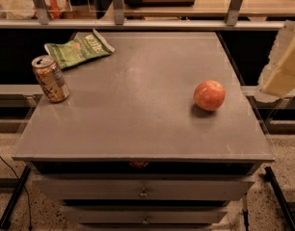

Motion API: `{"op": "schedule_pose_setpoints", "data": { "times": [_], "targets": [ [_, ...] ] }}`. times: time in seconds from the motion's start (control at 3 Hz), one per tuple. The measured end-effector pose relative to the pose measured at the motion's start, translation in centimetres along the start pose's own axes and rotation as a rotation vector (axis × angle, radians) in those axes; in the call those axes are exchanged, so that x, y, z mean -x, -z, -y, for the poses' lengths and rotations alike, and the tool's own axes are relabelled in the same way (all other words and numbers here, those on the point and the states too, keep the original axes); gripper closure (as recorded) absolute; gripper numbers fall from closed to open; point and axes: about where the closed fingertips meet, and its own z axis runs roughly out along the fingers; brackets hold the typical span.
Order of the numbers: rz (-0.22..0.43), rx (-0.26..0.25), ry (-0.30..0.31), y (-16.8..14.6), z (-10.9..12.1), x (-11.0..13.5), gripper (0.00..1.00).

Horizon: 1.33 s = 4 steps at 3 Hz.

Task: Move apple near orange can

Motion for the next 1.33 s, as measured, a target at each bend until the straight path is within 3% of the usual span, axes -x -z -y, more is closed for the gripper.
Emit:
{"op": "schedule_pose_setpoints", "data": {
  "times": [0.67, 1.0, 1.33],
  "targets": [
    [0.0, 0.0, 0.0, 0.0, 0.0, 0.0, 0.0],
    [0.049, 0.042, 0.028, -2.5, -1.0, 0.6, 0.0],
    [0.102, 0.112, 0.02, -7.5, -2.4, 0.9, 0.0]
  ]
}}
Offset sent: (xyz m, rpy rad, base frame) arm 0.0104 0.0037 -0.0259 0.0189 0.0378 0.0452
